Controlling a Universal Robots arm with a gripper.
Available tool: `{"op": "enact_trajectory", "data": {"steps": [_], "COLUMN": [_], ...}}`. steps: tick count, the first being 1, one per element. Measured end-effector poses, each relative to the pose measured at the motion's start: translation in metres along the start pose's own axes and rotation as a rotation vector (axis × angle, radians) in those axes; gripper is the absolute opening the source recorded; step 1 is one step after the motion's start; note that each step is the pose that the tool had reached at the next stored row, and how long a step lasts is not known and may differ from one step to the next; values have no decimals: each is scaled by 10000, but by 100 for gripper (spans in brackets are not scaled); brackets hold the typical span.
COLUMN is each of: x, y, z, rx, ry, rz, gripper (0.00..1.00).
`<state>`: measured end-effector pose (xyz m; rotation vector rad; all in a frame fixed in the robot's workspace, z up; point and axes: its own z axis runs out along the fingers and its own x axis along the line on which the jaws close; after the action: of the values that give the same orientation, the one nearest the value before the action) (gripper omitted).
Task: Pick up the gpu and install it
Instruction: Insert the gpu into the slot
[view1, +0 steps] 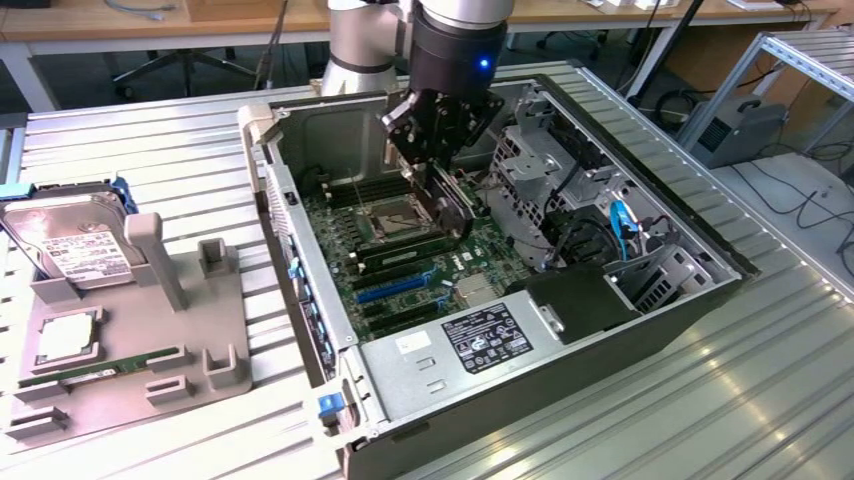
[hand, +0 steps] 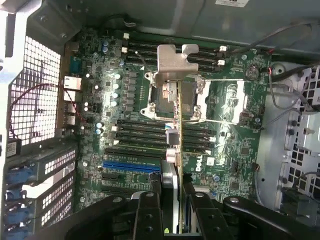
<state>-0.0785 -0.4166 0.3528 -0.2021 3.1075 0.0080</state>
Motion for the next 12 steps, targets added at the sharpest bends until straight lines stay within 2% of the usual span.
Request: {"op": "enact_trajectory", "data": {"steps": [1, 12], "x": [0, 0], "y": [0, 0], "z": [0, 0], "rx": [-7, -44], "ry": [1, 6], "rz": [-267, -1594], "gripper": [27, 27]}}
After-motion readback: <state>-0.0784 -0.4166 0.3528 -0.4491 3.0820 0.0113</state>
